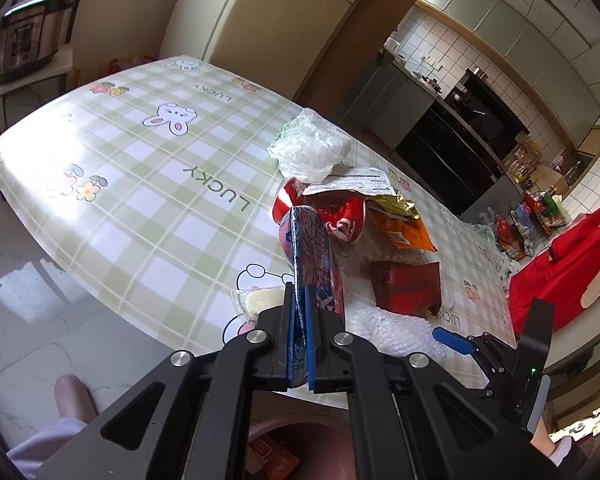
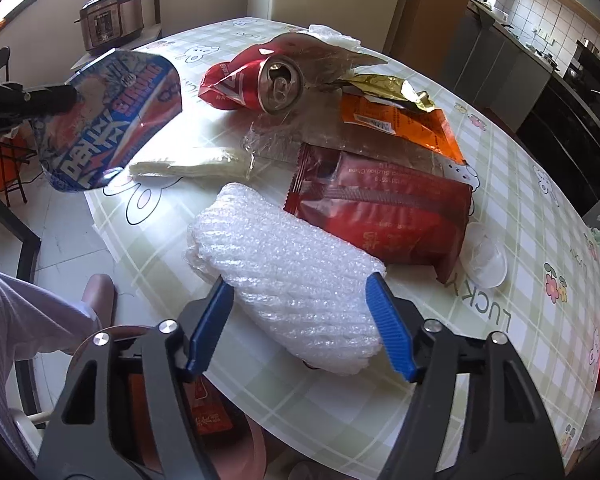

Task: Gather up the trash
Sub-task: 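Grasp the white foam net sleeve with the right gripper while the left lifts the wrapper, then drop the foam sleeve into the bin with the right gripper while the left holds the wrapper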

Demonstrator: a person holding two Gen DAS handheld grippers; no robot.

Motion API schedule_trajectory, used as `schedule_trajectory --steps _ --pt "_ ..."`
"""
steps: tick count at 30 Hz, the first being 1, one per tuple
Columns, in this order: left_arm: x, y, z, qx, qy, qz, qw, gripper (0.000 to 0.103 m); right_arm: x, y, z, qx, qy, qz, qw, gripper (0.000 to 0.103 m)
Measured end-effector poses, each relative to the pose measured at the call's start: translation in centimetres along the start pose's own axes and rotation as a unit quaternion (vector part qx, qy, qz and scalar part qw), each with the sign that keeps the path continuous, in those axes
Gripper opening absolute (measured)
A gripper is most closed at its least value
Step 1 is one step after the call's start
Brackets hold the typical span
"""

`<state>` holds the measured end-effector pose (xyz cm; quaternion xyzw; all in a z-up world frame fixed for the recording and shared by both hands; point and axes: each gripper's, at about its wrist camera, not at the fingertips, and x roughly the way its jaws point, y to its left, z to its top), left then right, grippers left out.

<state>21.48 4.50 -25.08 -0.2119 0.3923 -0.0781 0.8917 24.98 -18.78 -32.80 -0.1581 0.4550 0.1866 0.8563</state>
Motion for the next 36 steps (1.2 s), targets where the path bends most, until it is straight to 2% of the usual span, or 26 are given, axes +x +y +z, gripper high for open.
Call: schedule_trajectory --steps 2,6,7,11,22,36 --pt "-1.0 -0.1 -0.1 0.012 -0.01 0.005 0.9999 0.004 -0.1 0.1 0.1 0.005 0.002 0.002 1.0 0.053" --pt "-3.0 -0.4 -0.2 0.034 -0.028 0.015 0.9989 0.005 -1.6 -0.4 0.2 0.051 -0.019 0.033 0.998 0.038" --pt "-3.4 -0.5 -0.2 0.036 -0.031 0.014 0.9988 0.005 -2.0 -0.5 0.2 0.058 -0.026 0.038 0.997 0.031" --pt "-5.1 -0.6 -0.2 0.047 -0.041 0.013 0.998 0.005 -4.3 -0.7 0.2 0.085 -0.053 0.048 0.994 0.03" --pt "-11.3 -2.7 -1.3 0.079 -0.071 -0.005 0.9943 0.005 -13.3 0.4 -0.6 0.108 -0.127 0.065 0.984 0.03" --pt "-18.8 -4.5 -5.0 0.111 -0.104 -0.025 0.988 0.005 -19.6 5.0 -4.8 0.093 -0.138 0.077 0.983 0.03"
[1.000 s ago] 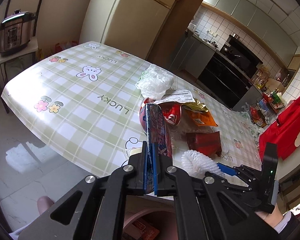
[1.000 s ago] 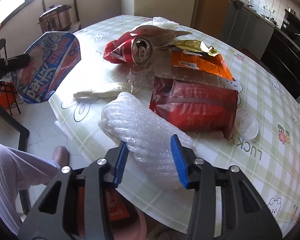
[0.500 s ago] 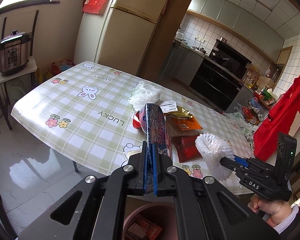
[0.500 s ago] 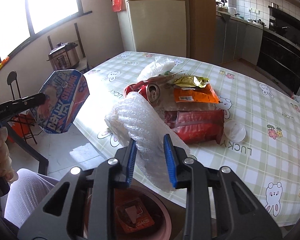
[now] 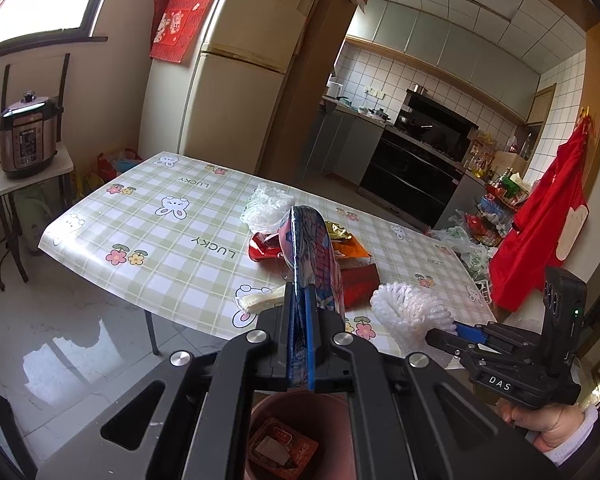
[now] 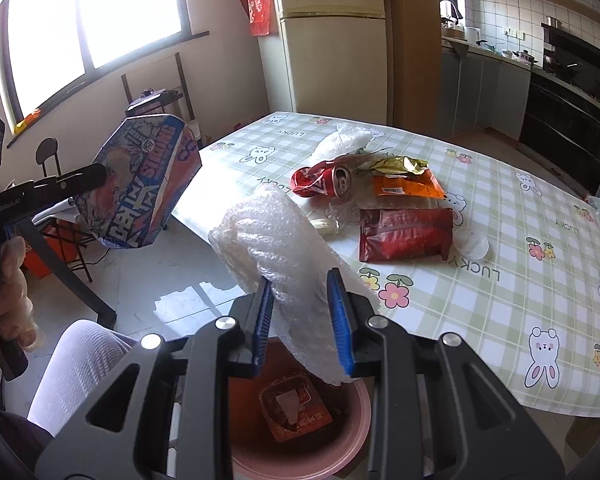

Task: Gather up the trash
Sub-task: 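Drop the foam sleeve into the bin with the right gripper while the left holds the wrapper, then lower the blue-and-white wrapper over the bin and open the left gripper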

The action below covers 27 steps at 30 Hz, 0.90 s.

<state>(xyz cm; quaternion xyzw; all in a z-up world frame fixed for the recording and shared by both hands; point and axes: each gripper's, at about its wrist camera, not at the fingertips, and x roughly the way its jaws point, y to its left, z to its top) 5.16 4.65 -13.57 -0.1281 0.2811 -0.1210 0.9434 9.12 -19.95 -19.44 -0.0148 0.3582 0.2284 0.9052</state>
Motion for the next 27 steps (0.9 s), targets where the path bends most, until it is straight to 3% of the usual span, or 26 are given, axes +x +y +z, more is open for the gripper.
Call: schedule_trajectory --steps 9,18,24,26,27 --pt "-2.3 -0.5 -0.8 -0.002 -0.009 -0.01 0.9999 0.005 -1.4 1.8 -1.9 0.005 0.012 0.006 1.0 0.03" --pt "-2.8 -0.8 -1.1 0.0 -0.008 -0.015 0.9998 0.005 -1.2 2.5 -2.6 0.005 0.023 0.017 1.0 0.04" --pt "-2.6 -0.7 -1.2 0.001 -0.005 -0.016 0.9999 0.005 -1.4 2.6 -2.3 0.006 0.015 0.018 1.0 0.056" --pt "-2.5 -0.9 -1.3 0.002 -0.003 -0.017 0.9998 0.005 -1.8 2.7 -2.1 0.003 0.005 0.005 1.0 0.066" --pt "-2.5 -1.0 -1.4 0.003 -0.002 -0.019 0.9998 0.005 -2.0 2.7 -2.0 -0.001 -0.001 -0.007 1.0 0.077"
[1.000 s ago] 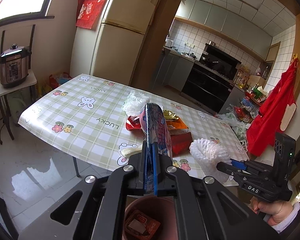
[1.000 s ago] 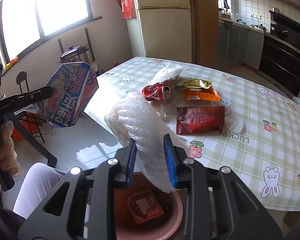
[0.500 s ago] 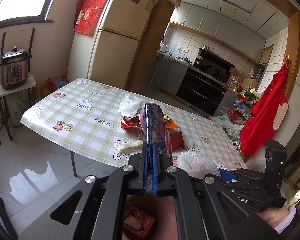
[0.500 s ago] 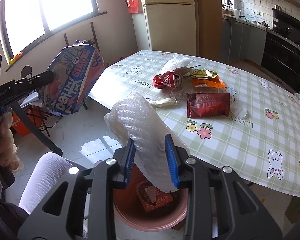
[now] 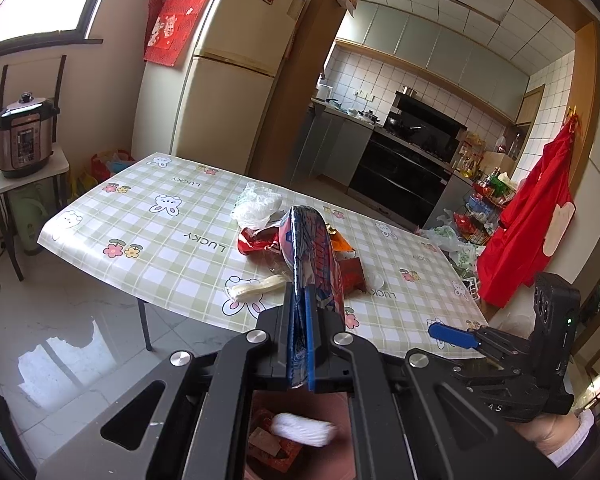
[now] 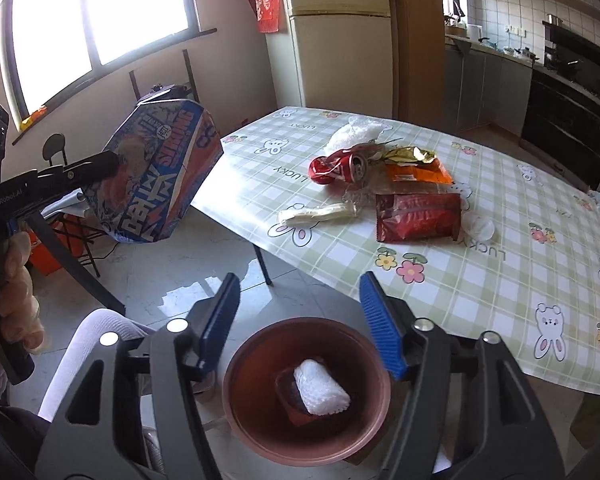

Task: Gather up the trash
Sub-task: 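Lower the blue-and-white wrapper over the bin and open the left gripper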

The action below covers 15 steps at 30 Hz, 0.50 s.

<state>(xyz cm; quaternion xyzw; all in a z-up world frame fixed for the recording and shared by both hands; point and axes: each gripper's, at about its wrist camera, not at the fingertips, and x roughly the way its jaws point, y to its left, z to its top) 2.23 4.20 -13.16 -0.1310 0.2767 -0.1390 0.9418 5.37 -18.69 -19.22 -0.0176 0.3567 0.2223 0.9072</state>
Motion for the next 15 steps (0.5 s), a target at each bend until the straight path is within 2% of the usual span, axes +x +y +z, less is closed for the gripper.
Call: schedule_trajectory --steps 1,4,8,15 --pt "0.1 -0.1 -0.1 0.001 0.002 -0.001 1.0 0.005 -0.3 0.1 0.1 -0.004 -0.009 -0.014 1.0 0.088" --pt "0.6 -0.5 -0.6 0.006 0.012 -0.007 0.9999 0.004 -1.4 -0.1 0.5 -0.009 -0.038 -0.047 0.998 0.096" --pt "1.2 -1.1 -1.3 0.013 0.025 -0.015 0.9995 0.005 -3.1 -0.7 1.0 -0.004 -0.078 -0.083 0.994 0.097" --pt "2.1 -1.7 -2.1 0.023 0.044 -0.027 0.9984 0.005 -5.9 -2.8 2.1 0.024 -0.127 -0.117 0.985 0.097"
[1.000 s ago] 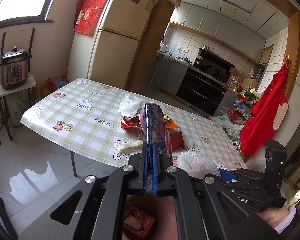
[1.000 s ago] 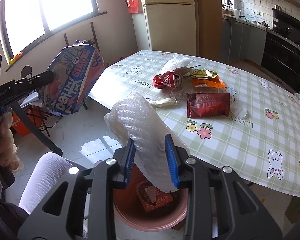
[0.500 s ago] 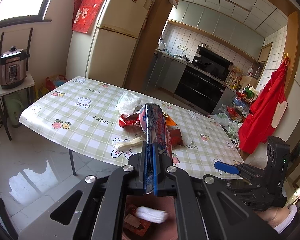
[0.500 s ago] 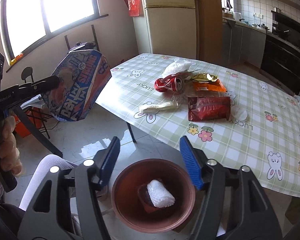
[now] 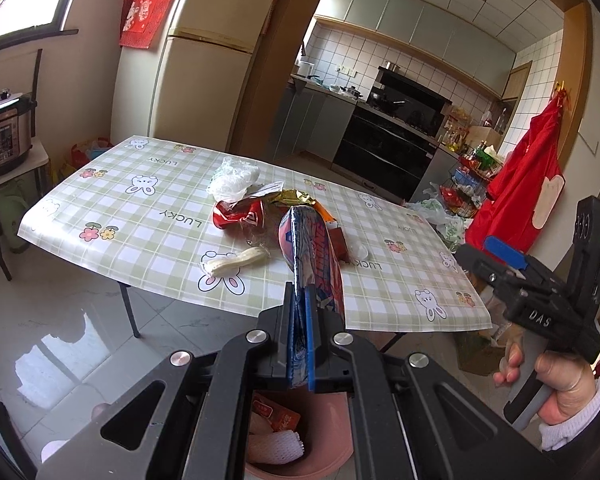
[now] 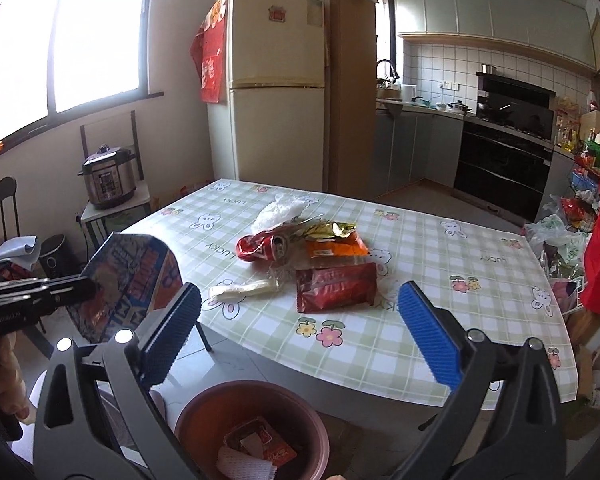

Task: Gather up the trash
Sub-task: 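Lower the blue-and-white wrapper over the bin and open the left gripper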

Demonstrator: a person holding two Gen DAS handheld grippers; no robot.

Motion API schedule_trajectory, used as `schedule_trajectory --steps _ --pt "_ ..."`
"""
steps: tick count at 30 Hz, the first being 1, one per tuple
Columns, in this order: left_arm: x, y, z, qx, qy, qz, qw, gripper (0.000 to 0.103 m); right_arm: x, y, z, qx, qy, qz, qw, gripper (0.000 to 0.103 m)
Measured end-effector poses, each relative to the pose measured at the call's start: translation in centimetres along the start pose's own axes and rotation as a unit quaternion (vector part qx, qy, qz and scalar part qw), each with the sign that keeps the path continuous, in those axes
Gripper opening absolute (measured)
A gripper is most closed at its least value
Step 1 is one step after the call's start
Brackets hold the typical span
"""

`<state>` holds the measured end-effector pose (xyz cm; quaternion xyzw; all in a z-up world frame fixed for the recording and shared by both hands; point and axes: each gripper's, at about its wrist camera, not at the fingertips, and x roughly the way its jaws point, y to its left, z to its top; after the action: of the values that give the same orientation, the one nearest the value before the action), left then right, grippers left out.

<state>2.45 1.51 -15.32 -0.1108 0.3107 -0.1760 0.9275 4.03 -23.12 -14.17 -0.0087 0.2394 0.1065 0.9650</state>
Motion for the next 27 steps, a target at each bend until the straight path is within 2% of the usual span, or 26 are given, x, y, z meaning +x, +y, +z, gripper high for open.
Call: schedule_trajectory --steps 8,11,13,14,15,17,18,21,23,27 --pt "1.2 -1.6 -0.9 0.023 0.027 -0.029 0.999 0.005 -0.7 -2.4 0.3 0.026 -0.009 -0.027 0.999 0.097" --pt "1.9 -2.2 -1.2 0.023 0.044 -0.051 0.9975 0.005 -0.5 -2.8 0.1 0.033 -0.006 -0.033 0.999 0.097" --pt "2.4 -2.3 -1.3 0.015 0.056 -0.06 0.9965 0.018 -0.5 -3.0 0.1 0.037 -0.007 -0.033 0.999 0.097" --pt "2.4 -2.1 -1.4 0.011 0.055 -0.061 0.9966 0.039 -0.4 -3.0 0.1 0.038 -0.007 -0.034 0.999 0.097" --pt "2.3 -1.9 -1.4 0.005 0.05 -0.06 0.9969 0.053 -0.4 -3.1 0.1 0.038 -0.006 -0.035 0.999 0.097" --pt "2.1 -1.3 -1.3 -0.005 0.04 -0.05 0.9979 0.062 -0.3 -3.1 0.1 0.037 -0.004 -0.036 0.999 0.097" --pt "2.0 -1.0 -1.2 -0.007 0.035 -0.041 0.9985 0.072 -0.3 -3.1 0.1 0.036 -0.003 -0.037 0.999 0.097" --pt "1.4 -0.2 -0.9 -0.014 0.008 -0.002 0.9999 0.094 -0.1 -3.0 0.1 0.038 -0.001 -0.038 0.999 0.097" --pt "1.0 0.6 -0.6 -0.022 -0.006 0.022 0.9995 0.097 0.1 -2.9 0.1 0.037 0.003 -0.036 0.999 0.097" --pt "1.0 1.9 -0.3 -0.028 -0.006 0.066 0.9974 0.097 0.6 -2.5 0.0 0.032 0.011 -0.035 0.999 0.097"
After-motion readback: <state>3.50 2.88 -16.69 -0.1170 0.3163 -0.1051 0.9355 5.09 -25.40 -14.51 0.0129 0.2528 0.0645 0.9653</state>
